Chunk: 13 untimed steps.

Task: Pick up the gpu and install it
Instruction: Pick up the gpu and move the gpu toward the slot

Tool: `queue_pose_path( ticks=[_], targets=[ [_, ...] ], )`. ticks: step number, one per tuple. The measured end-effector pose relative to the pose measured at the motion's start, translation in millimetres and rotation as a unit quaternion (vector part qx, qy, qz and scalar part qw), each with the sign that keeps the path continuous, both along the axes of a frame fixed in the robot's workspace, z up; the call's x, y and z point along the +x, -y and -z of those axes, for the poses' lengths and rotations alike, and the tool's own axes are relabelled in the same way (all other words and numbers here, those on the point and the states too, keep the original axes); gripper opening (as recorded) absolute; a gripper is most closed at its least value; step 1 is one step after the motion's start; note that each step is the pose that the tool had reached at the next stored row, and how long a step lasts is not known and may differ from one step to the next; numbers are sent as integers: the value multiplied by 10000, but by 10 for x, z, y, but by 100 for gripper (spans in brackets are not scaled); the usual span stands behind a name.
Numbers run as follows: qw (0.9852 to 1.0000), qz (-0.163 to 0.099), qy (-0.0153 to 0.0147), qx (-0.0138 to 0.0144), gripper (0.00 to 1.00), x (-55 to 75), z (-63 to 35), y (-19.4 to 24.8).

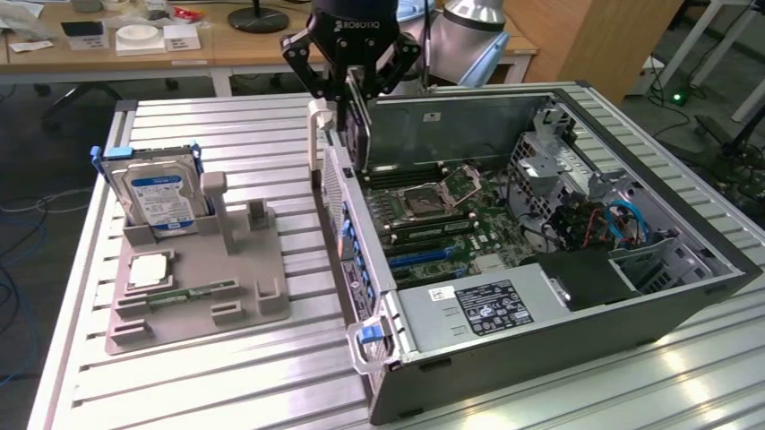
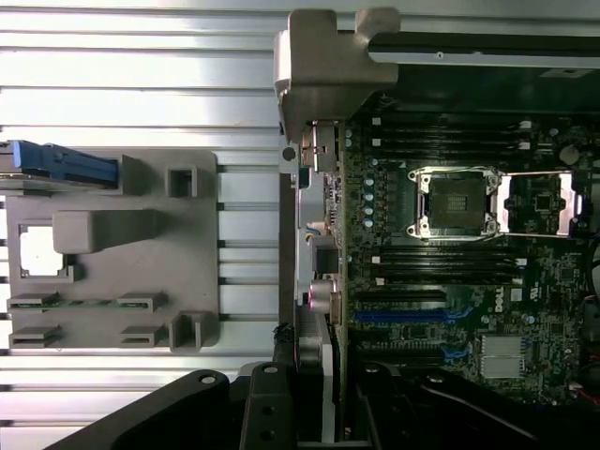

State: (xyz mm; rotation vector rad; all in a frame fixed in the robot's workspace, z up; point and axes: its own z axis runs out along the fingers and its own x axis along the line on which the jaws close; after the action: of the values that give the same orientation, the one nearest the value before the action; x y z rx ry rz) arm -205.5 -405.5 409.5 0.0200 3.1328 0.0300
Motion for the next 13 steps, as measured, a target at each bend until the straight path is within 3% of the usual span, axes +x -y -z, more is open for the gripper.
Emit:
queue_pose_path(
  ticks=[13],
  targets=[
    [10000, 0, 0, 0, 28, 67, 0, 0]
  ],
)
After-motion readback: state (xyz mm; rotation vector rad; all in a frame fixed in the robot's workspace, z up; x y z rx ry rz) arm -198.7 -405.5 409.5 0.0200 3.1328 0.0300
